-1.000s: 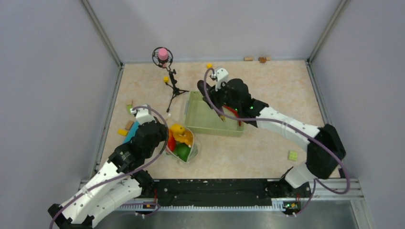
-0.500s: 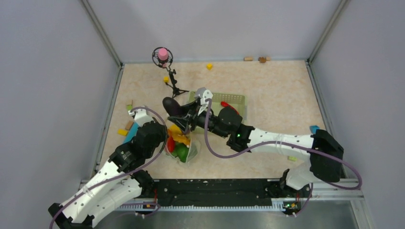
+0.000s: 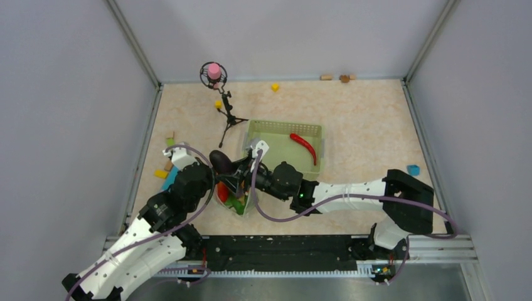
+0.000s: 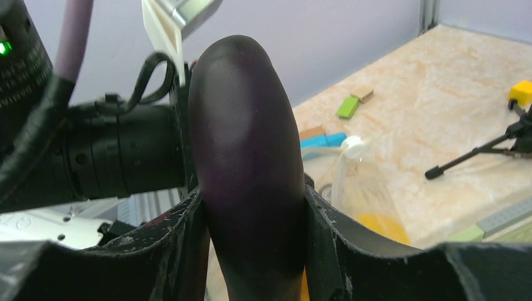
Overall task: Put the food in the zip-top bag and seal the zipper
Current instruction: Place the fake vegetable in the zipper food storage bag.
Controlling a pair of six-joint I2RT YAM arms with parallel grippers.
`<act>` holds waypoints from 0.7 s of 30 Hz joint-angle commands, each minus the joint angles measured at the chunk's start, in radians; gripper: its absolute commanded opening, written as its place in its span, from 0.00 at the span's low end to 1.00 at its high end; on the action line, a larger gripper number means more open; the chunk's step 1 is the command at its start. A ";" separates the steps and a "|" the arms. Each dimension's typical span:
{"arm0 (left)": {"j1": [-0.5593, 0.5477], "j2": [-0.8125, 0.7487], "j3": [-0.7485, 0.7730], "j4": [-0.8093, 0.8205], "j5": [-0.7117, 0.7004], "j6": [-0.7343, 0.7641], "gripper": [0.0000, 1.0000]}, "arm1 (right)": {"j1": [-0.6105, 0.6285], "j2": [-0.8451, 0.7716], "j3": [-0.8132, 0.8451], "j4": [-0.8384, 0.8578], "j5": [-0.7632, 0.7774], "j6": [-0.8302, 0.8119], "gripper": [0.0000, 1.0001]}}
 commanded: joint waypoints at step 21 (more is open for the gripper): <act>0.005 -0.044 -0.005 0.040 -0.004 0.002 0.00 | 0.074 -0.057 0.051 -0.426 0.103 0.037 0.13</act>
